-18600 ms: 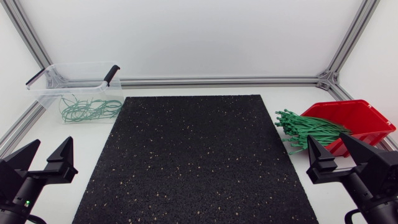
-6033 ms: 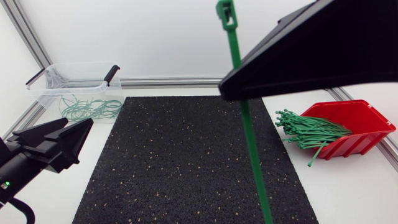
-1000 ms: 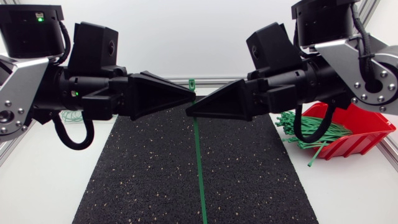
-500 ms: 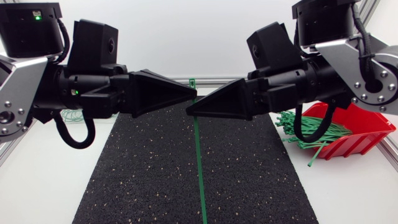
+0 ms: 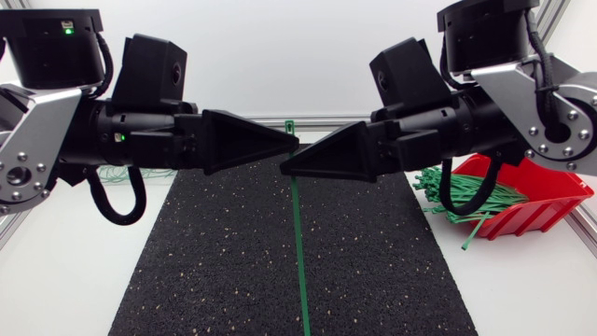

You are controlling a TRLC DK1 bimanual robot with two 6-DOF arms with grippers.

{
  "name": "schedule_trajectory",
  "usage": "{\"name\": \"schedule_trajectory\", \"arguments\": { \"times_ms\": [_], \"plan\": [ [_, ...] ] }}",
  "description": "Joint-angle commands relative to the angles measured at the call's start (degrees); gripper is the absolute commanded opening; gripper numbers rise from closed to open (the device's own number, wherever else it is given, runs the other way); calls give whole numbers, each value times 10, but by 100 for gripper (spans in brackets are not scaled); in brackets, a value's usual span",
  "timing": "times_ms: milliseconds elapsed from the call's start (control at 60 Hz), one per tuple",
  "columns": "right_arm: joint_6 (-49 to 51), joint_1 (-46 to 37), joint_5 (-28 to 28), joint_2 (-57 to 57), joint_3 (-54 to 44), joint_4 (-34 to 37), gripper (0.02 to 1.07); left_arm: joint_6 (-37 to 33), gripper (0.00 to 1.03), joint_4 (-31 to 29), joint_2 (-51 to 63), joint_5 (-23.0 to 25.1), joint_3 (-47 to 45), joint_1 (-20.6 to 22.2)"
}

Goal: Take a green cable tie from the red box, thread the tail through the head to close it, then place it in the transparent bin on the left.

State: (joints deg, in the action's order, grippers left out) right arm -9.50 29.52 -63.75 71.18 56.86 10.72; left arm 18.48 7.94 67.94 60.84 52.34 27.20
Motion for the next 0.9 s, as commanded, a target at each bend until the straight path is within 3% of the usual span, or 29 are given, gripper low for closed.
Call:
{"name": "schedule_trajectory", "arguments": {
  "times_ms": [0, 133, 183, 350, 400, 450, 683, 800, 883],
  "plan": [
    [-14, 5, -1, -9, -17, -15, 8, 16, 4, -8, 7, 2, -1, -8],
    [-13, -3, 0, -13, -19, -17, 9, 20, 4, -14, -4, 2, -1, -22],
    [-12, -11, 0, -18, -22, -17, 19, 20, 4, -20, -10, 2, 0, -26],
    [4, -25, 17, -41, -26, -7, 67, 20, 4, -30, -15, 9, 5, -43],
    [38, -24, 20, -45, -24, 27, 85, 20, 4, -34, -16, 9, 7, -49],
    [89, -25, 35, -43, -18, 75, 97, 21, 4, -44, -16, 10, 10, -56],
    [110, -50, 58, -25, -12, 91, 101, 24, 3, -78, -16, 37, 26, -83],
    [187, -31, 144, -38, -6, 134, 102, 17, 3, -79, -14, 54, 32, -99],
    [224, -22, 168, -36, -1, 170, 103, 2, 3, -79, -9, 70, 36, -100]
  ]
}}
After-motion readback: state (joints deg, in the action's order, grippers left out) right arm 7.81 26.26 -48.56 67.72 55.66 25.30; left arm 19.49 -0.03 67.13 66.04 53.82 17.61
